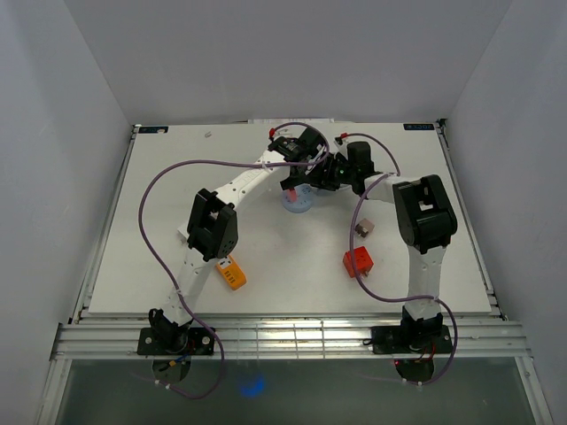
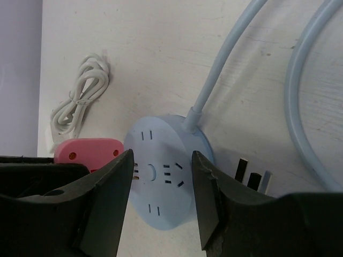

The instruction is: Insert the plug

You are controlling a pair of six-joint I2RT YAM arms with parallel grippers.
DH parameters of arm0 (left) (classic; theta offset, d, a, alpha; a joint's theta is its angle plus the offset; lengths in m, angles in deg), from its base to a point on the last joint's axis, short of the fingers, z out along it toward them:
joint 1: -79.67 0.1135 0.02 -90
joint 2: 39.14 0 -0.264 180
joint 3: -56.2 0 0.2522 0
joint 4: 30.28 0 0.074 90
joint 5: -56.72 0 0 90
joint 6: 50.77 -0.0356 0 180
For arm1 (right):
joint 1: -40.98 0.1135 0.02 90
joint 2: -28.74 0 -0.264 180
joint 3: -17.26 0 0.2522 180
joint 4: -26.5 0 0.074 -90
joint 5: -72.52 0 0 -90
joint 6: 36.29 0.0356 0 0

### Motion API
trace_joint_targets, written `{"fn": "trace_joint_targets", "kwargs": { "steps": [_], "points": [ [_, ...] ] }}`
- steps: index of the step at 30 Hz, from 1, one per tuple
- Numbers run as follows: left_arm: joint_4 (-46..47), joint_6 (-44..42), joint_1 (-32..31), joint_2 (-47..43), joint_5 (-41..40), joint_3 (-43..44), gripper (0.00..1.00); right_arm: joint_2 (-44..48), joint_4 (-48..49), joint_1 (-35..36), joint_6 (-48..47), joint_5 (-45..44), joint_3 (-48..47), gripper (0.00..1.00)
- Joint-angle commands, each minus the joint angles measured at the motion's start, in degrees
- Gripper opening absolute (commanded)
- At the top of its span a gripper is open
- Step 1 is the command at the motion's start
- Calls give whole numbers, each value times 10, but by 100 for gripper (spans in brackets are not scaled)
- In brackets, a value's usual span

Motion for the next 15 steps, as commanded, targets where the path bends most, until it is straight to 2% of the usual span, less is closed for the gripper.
{"fn": "trace_joint_targets", "kwargs": {
  "steps": [1,10,15],
  "points": [
    [12,-11,-4,8,16,-15,0,-10,-35,18,-17,-6,1,54],
    [21,-26,-6,-7,19,-43,0,-4,-129,47,-47,-65,-8,52],
    [27,-29,-9,-34,9,-87,0,21,-115,63,-42,-59,39,50]
  ]
}}
